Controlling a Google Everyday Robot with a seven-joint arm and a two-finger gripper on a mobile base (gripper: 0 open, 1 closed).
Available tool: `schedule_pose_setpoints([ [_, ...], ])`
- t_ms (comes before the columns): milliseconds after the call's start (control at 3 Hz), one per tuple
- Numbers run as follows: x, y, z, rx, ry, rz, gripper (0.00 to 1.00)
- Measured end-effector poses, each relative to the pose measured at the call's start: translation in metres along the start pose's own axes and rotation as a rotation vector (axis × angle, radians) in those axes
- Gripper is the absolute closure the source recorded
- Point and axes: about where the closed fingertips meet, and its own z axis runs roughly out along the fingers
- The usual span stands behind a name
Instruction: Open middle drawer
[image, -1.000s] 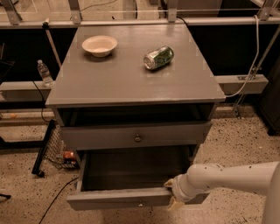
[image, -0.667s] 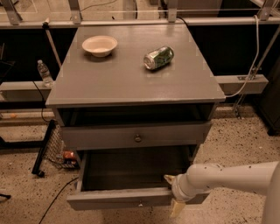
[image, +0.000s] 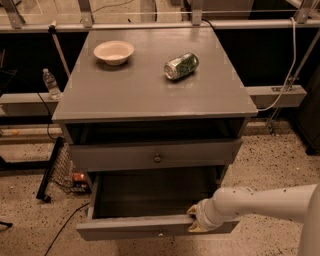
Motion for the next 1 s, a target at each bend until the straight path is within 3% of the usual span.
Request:
schedule_pose_setpoints([
  [333, -0.006, 0.012, -0.008, 0.014, 0.014, -0.007, 0.94],
  [667, -0.006, 0.012, -0.008, 0.014, 0.014, -0.007, 1.0],
  [1000, -0.003, 0.035, -0.014, 0.019, 0.019, 0.018, 1.0],
])
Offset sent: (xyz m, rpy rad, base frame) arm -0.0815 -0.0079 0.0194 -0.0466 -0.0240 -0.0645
